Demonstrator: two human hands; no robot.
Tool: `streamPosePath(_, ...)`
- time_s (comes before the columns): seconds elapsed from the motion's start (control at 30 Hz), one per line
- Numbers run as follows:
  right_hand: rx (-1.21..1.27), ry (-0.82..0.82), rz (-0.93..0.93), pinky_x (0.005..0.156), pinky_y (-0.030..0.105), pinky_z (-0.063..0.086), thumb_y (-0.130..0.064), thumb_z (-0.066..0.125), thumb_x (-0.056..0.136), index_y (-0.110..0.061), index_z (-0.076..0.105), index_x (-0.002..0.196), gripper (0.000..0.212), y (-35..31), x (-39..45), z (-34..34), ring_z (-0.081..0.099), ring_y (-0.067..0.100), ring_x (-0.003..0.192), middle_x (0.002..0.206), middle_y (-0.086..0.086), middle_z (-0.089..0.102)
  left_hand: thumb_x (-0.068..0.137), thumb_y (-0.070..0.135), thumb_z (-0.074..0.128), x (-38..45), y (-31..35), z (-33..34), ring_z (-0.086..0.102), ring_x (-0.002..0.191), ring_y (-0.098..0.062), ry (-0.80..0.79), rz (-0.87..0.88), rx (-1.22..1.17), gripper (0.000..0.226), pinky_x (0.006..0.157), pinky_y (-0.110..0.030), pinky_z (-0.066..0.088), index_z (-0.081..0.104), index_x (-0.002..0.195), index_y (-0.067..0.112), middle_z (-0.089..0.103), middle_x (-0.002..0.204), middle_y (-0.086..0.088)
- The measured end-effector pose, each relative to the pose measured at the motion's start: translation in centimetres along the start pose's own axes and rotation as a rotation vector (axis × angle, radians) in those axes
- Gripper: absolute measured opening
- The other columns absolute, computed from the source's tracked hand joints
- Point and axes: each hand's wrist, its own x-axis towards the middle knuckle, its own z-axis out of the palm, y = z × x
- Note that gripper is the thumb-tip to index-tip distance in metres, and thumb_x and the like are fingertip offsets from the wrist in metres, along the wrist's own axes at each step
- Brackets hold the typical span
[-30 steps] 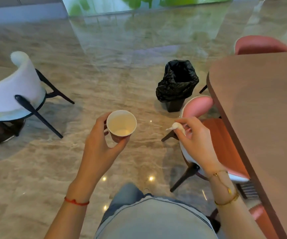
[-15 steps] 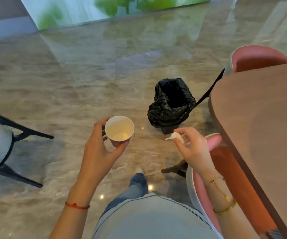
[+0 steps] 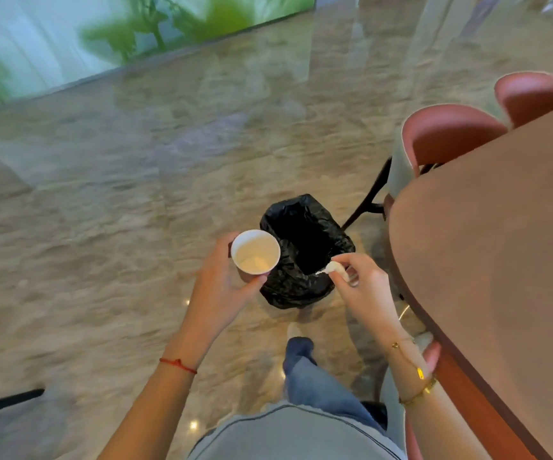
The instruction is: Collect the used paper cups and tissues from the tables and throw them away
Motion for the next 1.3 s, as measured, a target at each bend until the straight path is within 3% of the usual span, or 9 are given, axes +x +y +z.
streamPosePath(0.13, 0.002, -0.025, 0.073, 0.077, 0.031, 0.053, -0.023, 0.065, 0.089, -0.021, 0.066, 0.106, 0.016, 2.3, 7.7, 1.9, 0.060, 0.009, 0.086, 0.100, -0.006, 0.063, 0.069, 0.040, 0.083, 8.7, -2.6, 3.9, 0.051, 0.107, -0.004, -0.046, -0.036, 0.010, 0.071, 0.078, -0.012, 0.038, 0.036, 0.121, 0.045, 0.050, 0.117, 0.020)
streamPosePath(0.33, -0.040, -0.123, 0.175, 0.080, 0.023, 0.047, -0.026, 0.062, 0.091, -0.017, 0.064, 0.111, 0.022, 5.8, 19.3, 4.2, 0.058, 0.009, 0.089, 0.106, -0.002, 0.062, 0.068, 0.043, 0.084, 20.6, -6.0, 9.9, 0.054, 0.109, -0.014, -0.140, -0.143, 0.011, 0.072, 0.079, -0.024, 0.043, 0.042, 0.125, 0.028, 0.055, 0.119, 0.009)
streamPosePath(0.53, -0.073, -0.226, 0.294, 0.088, 0.035, 0.050, -0.027, 0.059, 0.092, -0.015, 0.061, 0.116, 0.027, 9.4, 26.9, 6.9, 0.060, 0.018, 0.099, 0.112, 0.000, 0.059, 0.068, 0.042, 0.085, 28.8, -9.3, 14.5, 0.052, 0.107, -0.014, -0.237, -0.223, 0.018, 0.067, 0.078, -0.025, 0.041, 0.041, 0.118, 0.036, 0.052, 0.115, 0.012)
streamPosePath(0.7, -0.110, -0.337, 0.374, 0.101, 0.037, 0.046, -0.026, 0.063, 0.090, -0.014, 0.055, 0.131, 0.044, 11.7, 29.9, 8.4, 0.054, 0.021, 0.119, 0.132, 0.002, 0.055, 0.071, 0.023, 0.085, 33.1, -11.7, 17.2, 0.048, 0.126, -0.022, -0.362, -0.314, 0.047, 0.084, 0.100, -0.035, 0.042, 0.038, 0.140, 0.014, 0.050, 0.137, -0.003)
streamPosePath(0.8, -0.109, -0.322, 0.380, 0.104, 0.035, 0.044, -0.029, 0.063, 0.091, -0.016, 0.054, 0.133, 0.045, 11.9, 30.9, 8.5, 0.051, 0.019, 0.124, 0.135, 0.001, 0.055, 0.076, 0.021, 0.081, 34.5, -12.1, 17.3, 0.041, 0.135, -0.022, -0.395, -0.351, 0.031, 0.088, 0.108, -0.035, 0.036, 0.030, 0.147, 0.014, 0.044, 0.145, -0.004)
streamPosePath(0.93, -0.119, -0.248, 0.316, 0.106, 0.028, 0.038, -0.032, 0.062, 0.092, -0.020, 0.053, 0.133, 0.043, 10.7, 31.7, 6.9, 0.046, 0.014, 0.127, 0.132, -0.004, 0.055, 0.088, 0.031, 0.068, 35.1, -11.4, 14.9, 0.042, 0.133, -0.013, -0.394, -0.286, 0.074, 0.070, 0.105, -0.032, 0.040, 0.032, 0.147, 0.024, 0.042, 0.148, 0.004)
streamPosePath(1.0, -0.143, -0.204, 0.254, 0.107, 0.028, 0.038, -0.033, 0.061, 0.092, -0.021, 0.053, 0.133, 0.043, 9.6, 31.8, 5.7, 0.044, 0.012, 0.126, 0.131, -0.004, 0.056, 0.092, 0.034, 0.061, 35.3, -10.6, 13.0, 0.053, 0.111, -0.009, -0.396, -0.207, 0.128, 0.057, 0.091, -0.027, 0.045, 0.037, 0.144, 0.028, 0.050, 0.141, 0.003)
streamPosePath(1.07, -0.174, -0.155, 0.192, 0.106, 0.026, 0.037, -0.034, 0.062, 0.091, -0.022, 0.054, 0.132, 0.043, 8.3, 31.6, 4.5, 0.044, 0.011, 0.125, 0.128, -0.005, 0.057, 0.094, 0.035, 0.058, 35.4, -9.6, 10.9, 0.061, 0.099, -0.019, -0.396, -0.111, 0.176, 0.047, 0.083, -0.026, 0.046, 0.044, 0.139, 0.029, 0.054, 0.138, 0.004)
streamPosePath(1.3, -0.233, -0.063, 0.144, 0.106, 0.022, 0.029, -0.032, 0.064, 0.091, -0.020, 0.054, 0.132, 0.044, 5.8, 29.0, 1.5, 0.041, 0.011, 0.126, 0.128, -0.004, 0.056, 0.095, 0.035, 0.057, 34.3, -7.1, 5.5, 0.054, 0.118, -0.011, -0.350, 0.065, 0.271, 0.039, 0.093, -0.021, 0.041, 0.053, 0.133, 0.028, 0.053, 0.135, 0.010)
